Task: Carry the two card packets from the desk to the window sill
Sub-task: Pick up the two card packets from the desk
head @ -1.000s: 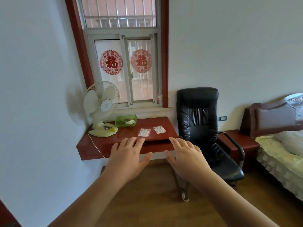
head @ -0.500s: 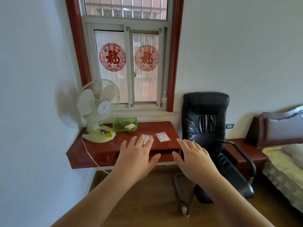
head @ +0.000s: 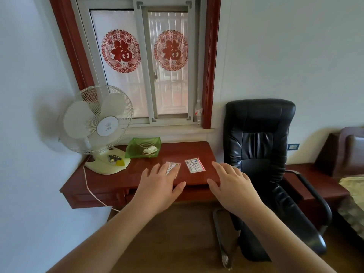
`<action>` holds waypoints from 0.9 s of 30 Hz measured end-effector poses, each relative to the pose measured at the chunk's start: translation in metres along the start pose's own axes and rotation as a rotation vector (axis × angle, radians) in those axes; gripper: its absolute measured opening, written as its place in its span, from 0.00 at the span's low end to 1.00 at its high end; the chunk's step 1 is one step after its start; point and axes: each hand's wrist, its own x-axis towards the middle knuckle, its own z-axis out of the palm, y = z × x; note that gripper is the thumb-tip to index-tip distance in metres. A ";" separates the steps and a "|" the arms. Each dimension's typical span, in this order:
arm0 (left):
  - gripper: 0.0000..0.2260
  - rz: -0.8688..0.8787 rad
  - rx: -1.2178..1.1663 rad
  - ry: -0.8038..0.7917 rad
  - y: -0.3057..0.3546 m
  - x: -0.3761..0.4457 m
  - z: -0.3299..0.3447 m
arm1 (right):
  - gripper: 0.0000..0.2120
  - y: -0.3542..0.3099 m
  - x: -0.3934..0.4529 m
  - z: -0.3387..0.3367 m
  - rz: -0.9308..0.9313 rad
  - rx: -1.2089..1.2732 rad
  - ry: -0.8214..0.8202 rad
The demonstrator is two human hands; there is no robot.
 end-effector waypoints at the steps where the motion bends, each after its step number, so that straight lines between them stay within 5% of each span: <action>1: 0.30 -0.004 0.005 0.002 0.002 0.011 0.004 | 0.31 0.006 0.010 0.003 -0.005 0.004 -0.007; 13: 0.32 -0.026 -0.031 -0.071 -0.010 0.116 0.068 | 0.30 0.041 0.115 0.061 -0.029 0.023 -0.099; 27: 0.27 0.009 -0.115 -0.127 -0.129 0.254 0.150 | 0.30 0.032 0.262 0.159 0.010 -0.099 -0.203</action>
